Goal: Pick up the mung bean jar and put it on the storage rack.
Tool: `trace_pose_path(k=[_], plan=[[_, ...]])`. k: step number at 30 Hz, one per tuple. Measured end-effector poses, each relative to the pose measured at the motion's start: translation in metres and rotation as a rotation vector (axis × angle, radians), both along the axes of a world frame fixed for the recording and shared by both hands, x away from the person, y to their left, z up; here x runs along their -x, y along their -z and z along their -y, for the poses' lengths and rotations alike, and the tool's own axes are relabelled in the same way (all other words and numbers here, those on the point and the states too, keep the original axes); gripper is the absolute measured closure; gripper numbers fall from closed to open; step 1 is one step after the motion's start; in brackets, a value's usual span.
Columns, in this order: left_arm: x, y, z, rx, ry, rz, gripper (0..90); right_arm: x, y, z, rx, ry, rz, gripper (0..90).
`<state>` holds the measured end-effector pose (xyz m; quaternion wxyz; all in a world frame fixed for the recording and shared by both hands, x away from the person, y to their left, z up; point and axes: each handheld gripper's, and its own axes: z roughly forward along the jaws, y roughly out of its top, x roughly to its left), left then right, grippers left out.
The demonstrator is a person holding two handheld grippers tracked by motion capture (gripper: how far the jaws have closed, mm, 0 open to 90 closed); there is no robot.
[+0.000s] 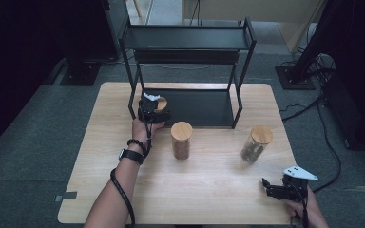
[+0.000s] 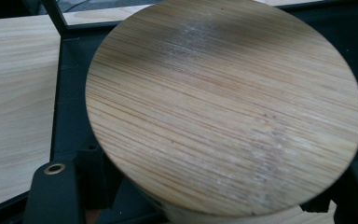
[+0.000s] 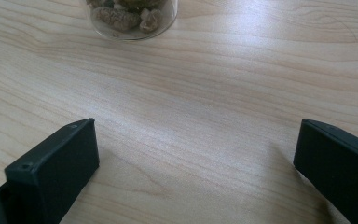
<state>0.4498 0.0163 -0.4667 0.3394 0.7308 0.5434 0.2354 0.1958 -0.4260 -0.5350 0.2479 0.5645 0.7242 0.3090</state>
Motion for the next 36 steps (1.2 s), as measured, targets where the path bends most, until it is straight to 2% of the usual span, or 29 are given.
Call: trace_pose_path(k=[8, 15, 20, 22, 27, 36], plan=[[-0.011, 0.006, 0.004, -0.023, -0.030, -0.001, 25.6, 0.000, 0.000, 0.000, 0.005, -0.001, 0.004, 0.0], [-0.018, 0.017, 0.004, -0.020, -0.048, -0.031, 25.6, 0.001, 0.000, -0.001, 0.008, -0.010, 0.005, 0.0], [-0.019, 0.018, 0.004, -0.020, -0.048, -0.032, 25.6, 0.001, 0.000, -0.001, 0.008, -0.009, 0.005, 0.0], [-0.019, 0.018, 0.006, -0.044, -0.035, -0.027, 25.4, 0.001, 0.000, -0.001, 0.007, -0.008, 0.005, 0.0], [-0.019, 0.018, 0.006, -0.035, -0.039, -0.042, 22.8, 0.001, 0.000, -0.001, 0.008, -0.009, 0.005, 0.0], [-0.010, 0.019, 0.009, -0.050, -0.046, -0.019, 19.7, 0.001, 0.000, -0.002, 0.011, -0.008, 0.008, 0.0]])
